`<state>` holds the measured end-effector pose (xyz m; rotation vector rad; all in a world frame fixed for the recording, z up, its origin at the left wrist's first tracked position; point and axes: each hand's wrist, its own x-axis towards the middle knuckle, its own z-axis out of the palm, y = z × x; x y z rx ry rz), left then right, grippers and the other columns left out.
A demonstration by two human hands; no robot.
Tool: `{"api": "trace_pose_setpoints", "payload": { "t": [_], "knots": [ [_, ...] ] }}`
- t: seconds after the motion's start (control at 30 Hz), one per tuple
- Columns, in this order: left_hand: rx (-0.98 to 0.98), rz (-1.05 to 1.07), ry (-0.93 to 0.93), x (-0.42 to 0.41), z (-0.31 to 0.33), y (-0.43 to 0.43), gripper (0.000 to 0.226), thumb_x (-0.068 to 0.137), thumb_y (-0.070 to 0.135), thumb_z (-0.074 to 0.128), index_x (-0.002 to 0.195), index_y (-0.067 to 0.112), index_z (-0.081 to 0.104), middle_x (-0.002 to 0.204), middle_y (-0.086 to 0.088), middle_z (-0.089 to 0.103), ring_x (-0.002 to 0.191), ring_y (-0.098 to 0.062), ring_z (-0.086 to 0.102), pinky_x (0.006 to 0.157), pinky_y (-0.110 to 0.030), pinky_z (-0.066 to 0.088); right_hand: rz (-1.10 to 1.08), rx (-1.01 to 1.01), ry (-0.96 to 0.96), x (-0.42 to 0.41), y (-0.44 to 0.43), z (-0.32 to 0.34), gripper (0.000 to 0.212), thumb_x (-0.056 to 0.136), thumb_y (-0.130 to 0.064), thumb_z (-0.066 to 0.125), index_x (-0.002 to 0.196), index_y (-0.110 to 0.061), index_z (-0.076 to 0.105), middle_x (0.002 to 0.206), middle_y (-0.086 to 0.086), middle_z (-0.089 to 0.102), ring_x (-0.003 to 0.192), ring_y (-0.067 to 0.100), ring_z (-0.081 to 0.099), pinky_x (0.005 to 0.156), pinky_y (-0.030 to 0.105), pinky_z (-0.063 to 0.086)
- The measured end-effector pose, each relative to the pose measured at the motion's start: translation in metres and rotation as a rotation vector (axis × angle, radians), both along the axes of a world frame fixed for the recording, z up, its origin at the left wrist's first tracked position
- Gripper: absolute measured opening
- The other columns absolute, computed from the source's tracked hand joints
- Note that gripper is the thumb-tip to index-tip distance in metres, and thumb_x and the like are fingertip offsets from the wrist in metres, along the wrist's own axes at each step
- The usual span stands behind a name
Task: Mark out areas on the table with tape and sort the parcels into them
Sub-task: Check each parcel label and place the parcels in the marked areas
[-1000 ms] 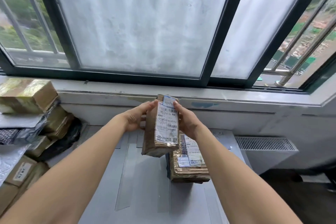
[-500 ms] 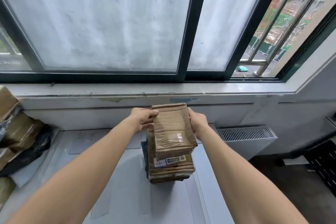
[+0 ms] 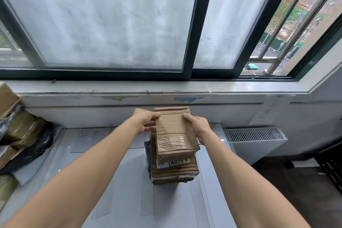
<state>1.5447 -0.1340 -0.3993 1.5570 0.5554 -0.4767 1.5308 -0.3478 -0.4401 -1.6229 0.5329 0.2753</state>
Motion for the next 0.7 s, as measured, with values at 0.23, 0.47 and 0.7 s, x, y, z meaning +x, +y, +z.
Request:
{"api": "trace_pose_setpoints", "payload": {
  "t": [0.23, 0.47, 0.7],
  "knots": [
    [0.021, -0.002, 0.006, 0.0, -0.008, 0.003, 0.036, 0.083, 0.013, 0.076, 0.114, 0.002, 0.063, 0.098, -0.011, 0.072, 0.072, -0.017, 0.069, 0.045, -0.026, 0.052, 0.017, 0.002, 0.03, -0.002, 0.003, -0.008, 0.038, 0.082, -0.041, 0.076, 0.106, -0.013, 0.068, 0.099, 0.006, 0.072, 0.092, 0.022, 0.068, 0.081, 0.04, 0.057],
    [0.01, -0.002, -0.007, -0.002, -0.014, 0.005, 0.034, 0.082, 0.013, 0.077, 0.113, 0.006, 0.063, 0.099, -0.011, 0.072, 0.078, -0.018, 0.07, 0.045, -0.026, 0.052, 0.025, 0.009, -0.008, -0.007, 0.002, -0.011, 0.045, 0.082, -0.039, 0.076, 0.116, -0.011, 0.066, 0.107, 0.005, 0.07, 0.098, 0.02, 0.066, 0.083, 0.039, 0.057],
    [-0.021, 0.023, -0.023, -0.008, -0.027, 0.007, 0.023, 0.084, 0.014, 0.075, 0.104, 0.014, 0.063, 0.096, -0.008, 0.07, 0.082, -0.02, 0.069, 0.052, -0.034, 0.056, 0.018, -0.065, -0.062, -0.011, 0.007, -0.016, 0.056, 0.083, -0.042, 0.076, 0.125, -0.008, 0.06, 0.118, 0.005, 0.066, 0.108, 0.02, 0.062, 0.091, 0.036, 0.053]
  ]
}}
